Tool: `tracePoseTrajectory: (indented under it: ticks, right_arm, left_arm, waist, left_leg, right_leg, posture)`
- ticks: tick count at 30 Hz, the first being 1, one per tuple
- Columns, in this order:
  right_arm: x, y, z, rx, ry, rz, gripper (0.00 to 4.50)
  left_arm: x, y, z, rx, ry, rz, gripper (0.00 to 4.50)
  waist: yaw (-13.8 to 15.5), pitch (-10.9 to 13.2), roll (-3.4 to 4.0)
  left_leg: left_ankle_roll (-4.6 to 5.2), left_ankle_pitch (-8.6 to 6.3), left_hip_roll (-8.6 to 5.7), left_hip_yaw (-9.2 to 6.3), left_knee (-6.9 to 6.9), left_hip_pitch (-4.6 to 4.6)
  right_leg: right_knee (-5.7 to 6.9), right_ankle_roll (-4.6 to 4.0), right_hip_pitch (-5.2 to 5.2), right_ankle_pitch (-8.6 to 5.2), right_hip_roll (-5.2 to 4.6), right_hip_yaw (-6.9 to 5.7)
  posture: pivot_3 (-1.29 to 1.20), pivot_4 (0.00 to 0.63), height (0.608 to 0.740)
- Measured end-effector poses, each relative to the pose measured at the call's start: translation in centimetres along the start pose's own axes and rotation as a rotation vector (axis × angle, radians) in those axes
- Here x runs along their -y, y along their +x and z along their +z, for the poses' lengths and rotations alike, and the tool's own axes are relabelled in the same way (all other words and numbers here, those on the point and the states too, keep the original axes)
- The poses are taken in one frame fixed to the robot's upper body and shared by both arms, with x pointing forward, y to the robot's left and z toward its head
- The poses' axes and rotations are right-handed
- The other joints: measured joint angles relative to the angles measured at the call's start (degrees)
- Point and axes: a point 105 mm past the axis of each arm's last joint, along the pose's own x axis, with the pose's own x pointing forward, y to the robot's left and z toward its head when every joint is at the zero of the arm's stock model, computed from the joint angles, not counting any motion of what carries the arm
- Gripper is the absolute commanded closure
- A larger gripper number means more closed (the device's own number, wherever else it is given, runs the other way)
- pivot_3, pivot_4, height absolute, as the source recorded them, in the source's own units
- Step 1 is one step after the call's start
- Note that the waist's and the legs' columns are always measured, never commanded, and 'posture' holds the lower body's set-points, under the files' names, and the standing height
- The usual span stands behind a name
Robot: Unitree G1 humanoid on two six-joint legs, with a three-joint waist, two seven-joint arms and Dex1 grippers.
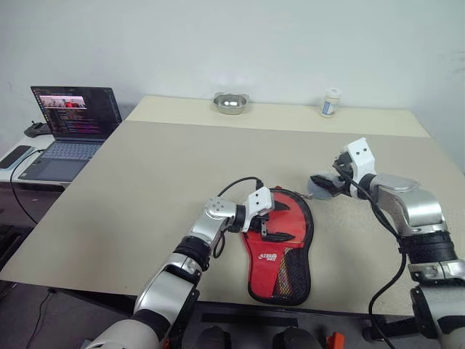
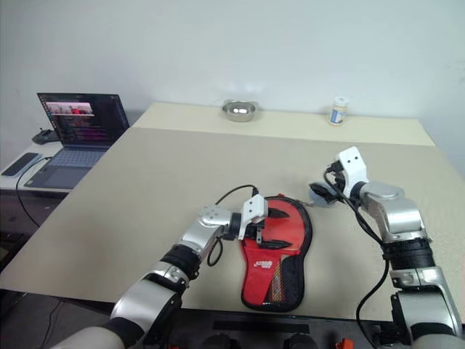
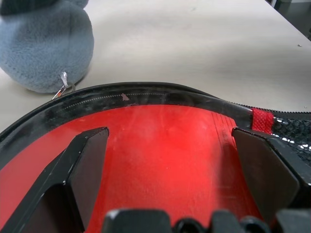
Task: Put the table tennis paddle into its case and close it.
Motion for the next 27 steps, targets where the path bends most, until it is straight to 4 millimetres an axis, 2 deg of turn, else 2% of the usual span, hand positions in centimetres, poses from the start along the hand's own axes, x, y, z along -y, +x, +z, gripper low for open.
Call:
tracePoseTrajectory:
  ticks: [3, 13, 17, 20, 24, 27]
  right_arm:
    - [0.6, 0.6, -1.5, -0.048, 0.005, -0.022, 0.00]
    - [0.9, 0.7, -1.5, -0.048, 0.041, -0.038, 3.32]
    - [0.6, 0.0, -1.7, -0.054, 0.040, -0.052, 4.24]
    - [0.5, -1.0, -2.1, -0.074, 0.017, -0.057, 4.33]
    - [1.4, -3.9, -3.4, -0.140, -0.034, -0.085, 4.33]
    - [1.2, -6.5, -4.7, -0.208, -0.085, -0.061, 4.33]
  left_arm:
    - [0.0, -0.1, 0.0, -0.001, 0.001, 0.001, 0.09]
    - [0.1, -0.2, -0.4, -0.011, -0.010, -0.013, 0.00]
    - [0.1, 0.0, -0.5, -0.013, -0.024, -0.021, 0.00]
    - [0.1, 0.2, -0.4, -0.011, -0.030, -0.026, 0.00]
    - [0.2, 0.5, -0.4, -0.010, -0.039, -0.037, 0.00]
    - [0.3, 0.8, -0.4, -0.006, -0.042, -0.037, 0.00]
  waist:
    - [0.0, 0.0, 0.03]
    - [-0.3, -0.1, 0.13]
    - [-0.1, -0.1, 0.20]
    - [0.1, -0.1, 0.23]
    - [0.6, -0.2, 0.33]
    - [1.1, -0.4, 0.54]
  left_leg:
    - [0.00, 0.00, 0.01, 0.00, 0.00, 0.01]
    - [0.00, 0.00, 0.04, 0.06, -0.05, 0.14]
    - [0.00, 0.00, 0.01, 0.05, -0.05, 0.13]
    - [0.00, 0.00, 0.00, 0.04, -0.04, 0.12]
    - [0.04, -0.03, -0.03, 0.04, -0.06, 0.08]
    - [0.06, -0.05, -0.04, -0.05, -0.06, 0.01]
  right_leg:
    - [0.01, 0.00, 0.00, 0.00, 0.00, 0.00]
    - [0.05, 0.00, 0.06, 0.00, 0.00, 0.07]
    - [0.05, 0.00, 0.06, 0.00, -0.02, 0.06]
    - [0.05, 0.01, 0.07, 0.00, -0.03, 0.05]
    - [-0.07, 0.02, 0.07, -0.01, -0.03, 0.03]
    - [-0.19, 0.12, 0.08, -0.07, -0.02, -0.09]
  posture:
    - [0.00, 0.150, 0.740]
    - [0.00, 0.150, 0.740]
    - [0.00, 0.150, 0.740]
    - [0.00, 0.150, 0.740]
    - [0.00, 0.150, 0.740]
    - [0.00, 0.150, 0.740]
